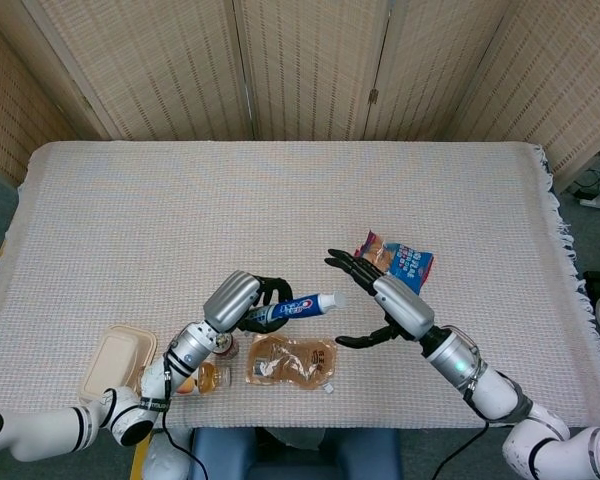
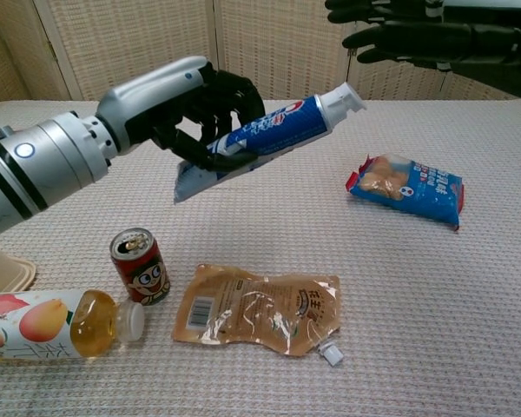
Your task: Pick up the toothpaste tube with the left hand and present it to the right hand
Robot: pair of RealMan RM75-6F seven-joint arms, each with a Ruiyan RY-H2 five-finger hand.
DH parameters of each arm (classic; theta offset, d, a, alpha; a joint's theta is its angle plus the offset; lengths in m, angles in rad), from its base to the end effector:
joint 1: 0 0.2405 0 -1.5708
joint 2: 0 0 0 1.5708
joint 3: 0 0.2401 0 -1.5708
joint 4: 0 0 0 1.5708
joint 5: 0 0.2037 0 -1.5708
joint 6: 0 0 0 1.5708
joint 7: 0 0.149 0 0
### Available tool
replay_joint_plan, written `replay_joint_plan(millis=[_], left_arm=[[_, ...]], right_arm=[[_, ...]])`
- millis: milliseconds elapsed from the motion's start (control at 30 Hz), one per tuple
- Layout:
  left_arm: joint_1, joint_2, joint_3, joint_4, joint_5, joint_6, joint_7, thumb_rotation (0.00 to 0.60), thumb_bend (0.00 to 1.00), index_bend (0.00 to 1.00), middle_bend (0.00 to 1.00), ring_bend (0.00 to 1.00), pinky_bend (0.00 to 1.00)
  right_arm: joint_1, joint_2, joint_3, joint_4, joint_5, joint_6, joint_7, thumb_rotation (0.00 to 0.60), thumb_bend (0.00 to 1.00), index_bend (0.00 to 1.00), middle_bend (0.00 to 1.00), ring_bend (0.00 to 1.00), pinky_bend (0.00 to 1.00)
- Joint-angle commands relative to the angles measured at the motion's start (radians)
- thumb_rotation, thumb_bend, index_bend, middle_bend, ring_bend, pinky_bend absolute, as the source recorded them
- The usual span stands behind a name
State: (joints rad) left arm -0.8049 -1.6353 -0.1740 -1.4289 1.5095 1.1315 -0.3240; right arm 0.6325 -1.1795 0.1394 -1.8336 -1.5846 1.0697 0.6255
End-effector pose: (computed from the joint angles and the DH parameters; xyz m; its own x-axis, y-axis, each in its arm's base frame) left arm -0.0589 0.3183 -0.0134 -0.0333 0.3544 0.9345 0.7804 -0.5750 0.2458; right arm -0.1014 -0.2804 0.0780 -0.1865 -0.5324 0.8257 -0.8140 -0.3869 -0.4333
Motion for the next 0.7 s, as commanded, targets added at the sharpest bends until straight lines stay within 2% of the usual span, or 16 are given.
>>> replay_joint_plan(millis=[33, 233, 700], left_arm=[[-0.001, -0.006, -0.003, 0.002, -0.003, 0.001, 0.002, 0.600, 0.75, 0.77, 0.80, 0.72, 0.71], [-0.003, -0.022, -0.011, 0.008, -0.007, 0.005, -0.015, 0.600, 0.76, 0.78, 0.80, 0.72, 0.70], [-0.002, -0.033, -0.019, 0.013, 0.005, 0.029, -0.040, 0.600, 0.76, 0.78, 0.80, 0.72, 0.70]], right_arm=[[0.030, -0.022, 0.010, 0.012, -0.022, -0.003, 0.114, 0.210, 0.13, 0.00, 0.00, 0.00, 0.00], [0.056, -0.060, 0.020, 0.046, -0.032, 0.005, 0.209, 0.182, 0.13, 0.00, 0.00, 0.00, 0.00], [0.086, -0.126, 0.031, 0.095, -0.008, 0.018, 0.281, 0.179, 0.13, 0.00, 0.00, 0.00, 0.00]])
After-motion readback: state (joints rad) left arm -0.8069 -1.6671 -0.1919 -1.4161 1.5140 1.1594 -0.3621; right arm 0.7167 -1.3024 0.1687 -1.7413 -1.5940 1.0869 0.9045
